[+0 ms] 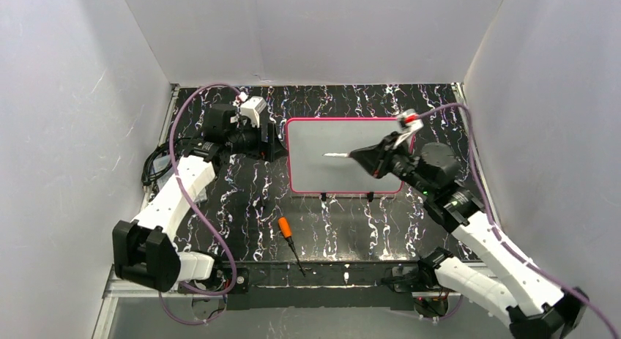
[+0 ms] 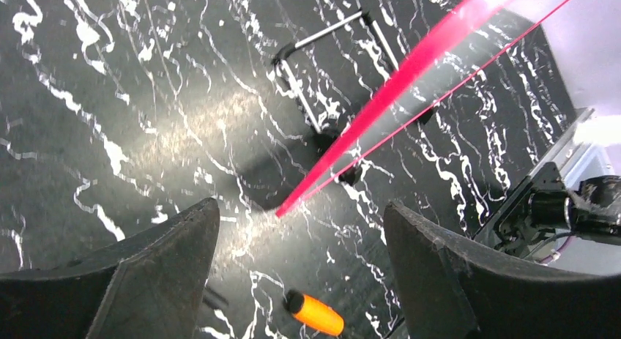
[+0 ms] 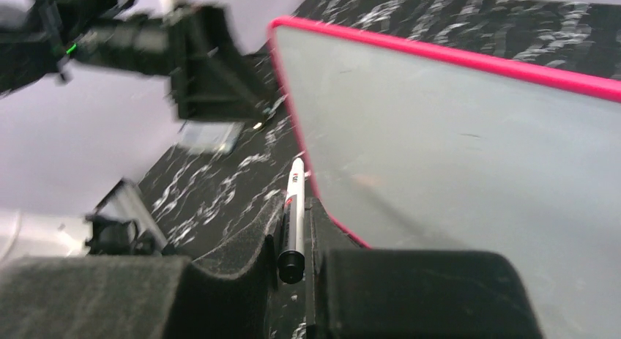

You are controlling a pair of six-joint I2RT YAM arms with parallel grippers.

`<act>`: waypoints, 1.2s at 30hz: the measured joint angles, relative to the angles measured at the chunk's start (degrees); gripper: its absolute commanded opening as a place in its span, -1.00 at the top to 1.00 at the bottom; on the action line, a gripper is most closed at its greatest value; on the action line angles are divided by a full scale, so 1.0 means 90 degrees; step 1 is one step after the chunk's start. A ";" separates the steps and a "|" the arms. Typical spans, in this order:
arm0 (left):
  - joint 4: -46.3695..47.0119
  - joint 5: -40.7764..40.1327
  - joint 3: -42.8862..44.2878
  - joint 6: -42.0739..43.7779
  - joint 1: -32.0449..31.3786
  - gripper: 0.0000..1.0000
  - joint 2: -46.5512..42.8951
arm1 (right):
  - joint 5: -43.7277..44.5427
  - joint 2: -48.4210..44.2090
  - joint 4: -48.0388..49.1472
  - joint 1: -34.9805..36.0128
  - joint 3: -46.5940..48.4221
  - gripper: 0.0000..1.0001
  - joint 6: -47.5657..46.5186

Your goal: Write a sentence on the whiteboard

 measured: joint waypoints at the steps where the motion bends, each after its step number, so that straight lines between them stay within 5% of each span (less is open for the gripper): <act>1: 0.0102 0.0136 0.0087 0.0029 0.0039 -0.60 0.0134 | 0.0277 0.0158 0.0046 0.0408 0.0058 0.97 -0.0085; 5: 0.0447 0.0755 0.0274 0.0102 0.0148 -0.54 0.0634 | 0.1321 0.0716 0.0384 0.2091 0.0267 0.97 -0.0444; 12: 0.0721 0.1462 0.0277 0.0294 0.0180 -0.24 0.0925 | 0.2858 0.1078 0.1275 0.3203 0.0296 0.97 -0.1027; 24: 0.1229 0.1936 0.0182 0.0228 0.0175 0.30 0.1081 | 0.4420 0.1732 0.2535 0.3820 0.0296 0.97 -0.1851; 36: 0.1299 0.1719 0.0095 0.0457 -0.0019 0.59 0.1081 | 0.4857 0.2089 0.3028 0.3840 0.0296 0.97 -0.2159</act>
